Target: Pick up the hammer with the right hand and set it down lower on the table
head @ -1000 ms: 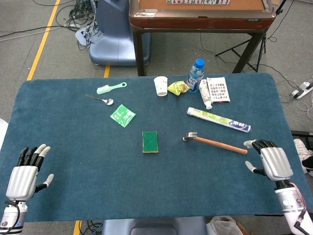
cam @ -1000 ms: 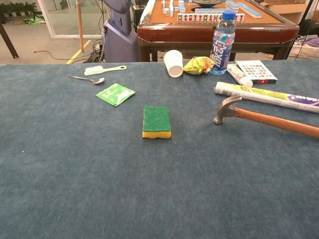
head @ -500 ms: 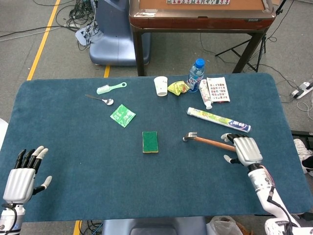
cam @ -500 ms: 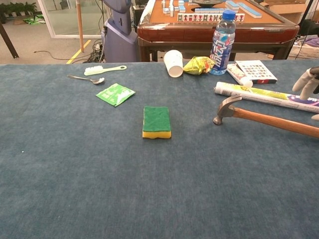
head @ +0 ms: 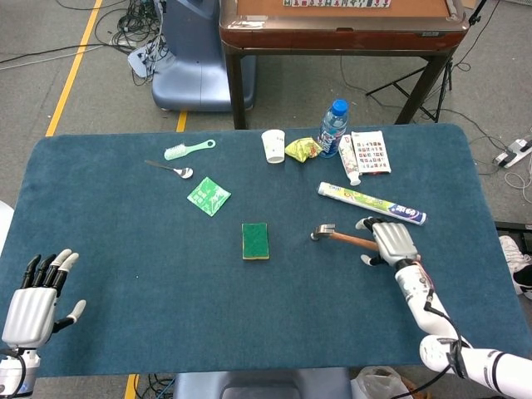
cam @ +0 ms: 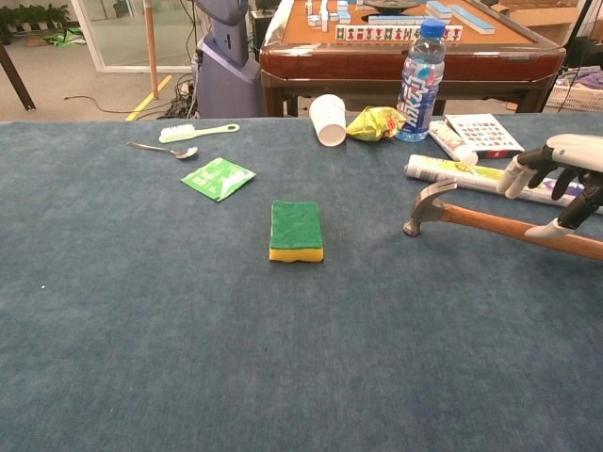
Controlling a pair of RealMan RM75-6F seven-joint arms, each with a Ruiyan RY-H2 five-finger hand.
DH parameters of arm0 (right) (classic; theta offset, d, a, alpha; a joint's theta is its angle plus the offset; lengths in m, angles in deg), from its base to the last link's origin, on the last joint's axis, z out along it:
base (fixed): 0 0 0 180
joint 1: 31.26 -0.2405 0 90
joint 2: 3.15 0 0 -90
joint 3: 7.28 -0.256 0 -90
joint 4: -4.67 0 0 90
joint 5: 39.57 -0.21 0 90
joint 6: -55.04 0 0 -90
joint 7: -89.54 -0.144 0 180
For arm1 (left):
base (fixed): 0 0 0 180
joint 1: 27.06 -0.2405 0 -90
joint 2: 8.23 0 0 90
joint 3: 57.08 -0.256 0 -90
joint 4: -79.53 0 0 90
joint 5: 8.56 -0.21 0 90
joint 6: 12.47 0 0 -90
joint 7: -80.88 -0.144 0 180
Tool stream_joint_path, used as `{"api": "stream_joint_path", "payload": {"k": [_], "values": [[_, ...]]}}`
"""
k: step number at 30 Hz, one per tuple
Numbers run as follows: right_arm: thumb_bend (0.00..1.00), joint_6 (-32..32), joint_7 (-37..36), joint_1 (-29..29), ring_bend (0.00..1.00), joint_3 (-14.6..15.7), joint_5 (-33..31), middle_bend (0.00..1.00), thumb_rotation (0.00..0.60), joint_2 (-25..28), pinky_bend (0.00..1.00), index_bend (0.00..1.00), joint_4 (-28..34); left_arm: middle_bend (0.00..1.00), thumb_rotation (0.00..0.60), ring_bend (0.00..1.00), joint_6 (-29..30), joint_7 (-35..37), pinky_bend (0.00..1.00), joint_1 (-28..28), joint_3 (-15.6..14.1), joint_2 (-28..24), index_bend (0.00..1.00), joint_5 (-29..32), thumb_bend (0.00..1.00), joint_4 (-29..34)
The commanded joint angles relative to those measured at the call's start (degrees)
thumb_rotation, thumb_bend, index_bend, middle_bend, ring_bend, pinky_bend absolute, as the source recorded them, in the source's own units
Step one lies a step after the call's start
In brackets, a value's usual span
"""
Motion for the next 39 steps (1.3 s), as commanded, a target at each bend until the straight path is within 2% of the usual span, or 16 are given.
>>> {"api": "stream_joint_path", "payload": {"k": [1, 12, 17, 25, 39], "values": [[0.22, -1.75, 0.96, -1.87, 0.2, -0.04, -2.25, 0.28, 0.6, -1.24, 0.31, 0.3, -1.44, 0.11, 0.6, 0.08, -0.06, -0.07, 0.0, 0.03, 0.07, 0.05, 0.11, 0.01, 0.22, -0.01], [0.26, -4.6, 3.29, -6.8, 0.2, 0.59, -8.75, 0.36, 0.6, -3.95, 0.31, 0.3, -4.66, 0.11, 0.6, 0.08, -0.74, -0.44, 0.0, 0.33, 0.35, 0.34, 0.11, 0.32, 0.22, -0.15], [0.26, -5.19, 3.42, -7.96, 0.2, 1.37, -10.34, 0.37, 0.6, -4.63, 0.31, 0.3, -5.89, 0.11, 0.6, 0.08, -1.1, -0.48, 0.0, 0.54, 0.53, 0.49, 0.11, 0.51, 0.22, -0.3], [0.36, -5.73, 2.41, -8.86, 0.21, 2.31, -10.9, 0.4, 0.6, -5.29, 0.31, 0.3, -7.29, 0.11, 0.6, 0.08, -1.44, -0.44, 0.0, 0.76, 0.69, 0.71, 0.11, 0.69, 0.22, -0.63], [0.41, -6.68, 0.2, -9.77, 0.22, 3.39, -10.53, 0.43, 0.6, -5.93, 0.31, 0.31, -9.15, 0.11, 0.6, 0.08, -2.53, -0.53, 0.0, 1.37, 1.01, 1.58, 0.11, 1.43, 0.22, -1.54]]}}
